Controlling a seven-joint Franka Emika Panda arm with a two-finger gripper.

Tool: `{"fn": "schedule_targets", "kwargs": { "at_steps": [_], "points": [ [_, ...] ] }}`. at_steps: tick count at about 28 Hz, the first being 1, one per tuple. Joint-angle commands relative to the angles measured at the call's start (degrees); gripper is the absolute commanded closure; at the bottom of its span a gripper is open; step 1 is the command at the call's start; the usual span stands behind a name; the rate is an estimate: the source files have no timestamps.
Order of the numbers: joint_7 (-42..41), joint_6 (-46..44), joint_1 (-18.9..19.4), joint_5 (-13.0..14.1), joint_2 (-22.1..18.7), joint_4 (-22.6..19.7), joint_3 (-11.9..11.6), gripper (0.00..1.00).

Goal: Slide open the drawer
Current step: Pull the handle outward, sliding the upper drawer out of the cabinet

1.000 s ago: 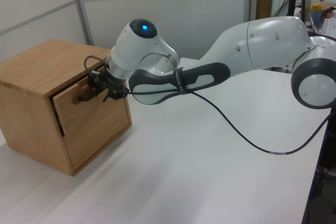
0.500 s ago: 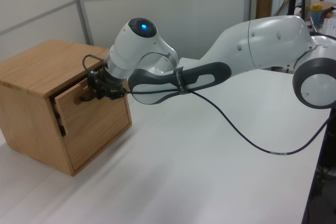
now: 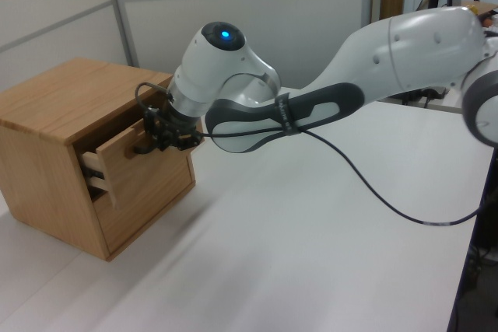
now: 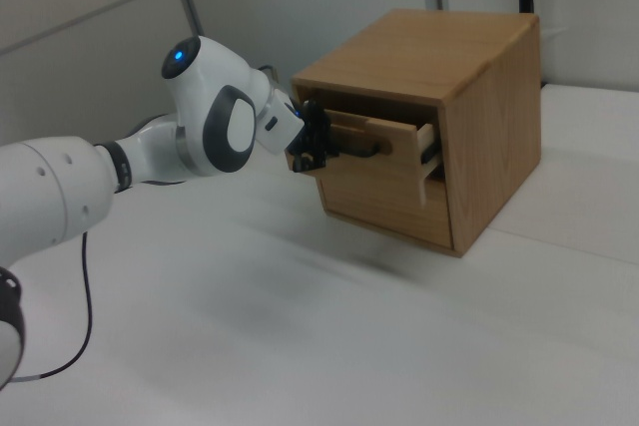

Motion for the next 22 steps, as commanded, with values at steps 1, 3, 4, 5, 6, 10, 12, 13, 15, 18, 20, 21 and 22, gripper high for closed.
{"fn": "schedule_targets", "kwargs": {
  "at_steps": [1, 3, 4, 5, 6, 10, 12, 13, 15, 18, 20, 21, 22],
  "points": [
    [0.4, -2.7, 0.2, -0.8, -10.8, -8.4, -0.8, 1.00],
    [0.4, -3.2, 0.2, -0.7, -12.9, -11.0, -0.8, 1.00],
    [0.3, -3.2, 0.2, -0.7, -13.5, -11.8, -0.8, 1.00],
    [0.2, -3.2, 0.2, -0.7, -14.1, -12.7, -0.8, 1.00],
    [0.1, -3.2, 0.2, -0.7, -14.7, -13.6, -0.8, 1.00],
    [-0.4, -3.7, 0.2, -0.5, -17.5, -16.8, -0.8, 1.00],
    [-0.5, -3.8, 0.2, -0.5, -18.5, -17.7, -0.8, 1.00],
    [-0.5, -4.1, 0.2, -0.4, -18.9, -18.2, -0.8, 1.00],
    [-0.5, -5.6, 0.2, -0.3, -20.1, -19.1, -0.8, 1.00],
    [-0.6, -6.9, 0.4, -0.1, -21.7, -20.6, -0.8, 1.00],
    [-0.6, -7.5, 0.5, 0.1, -22.2, -21.1, -0.8, 1.00],
    [-0.6, -7.7, 0.6, 0.2, -22.5, -21.5, -0.8, 1.00],
    [-0.7, -7.9, 0.6, 0.4, -22.6, -21.9, -0.8, 1.00]
  ]
}}
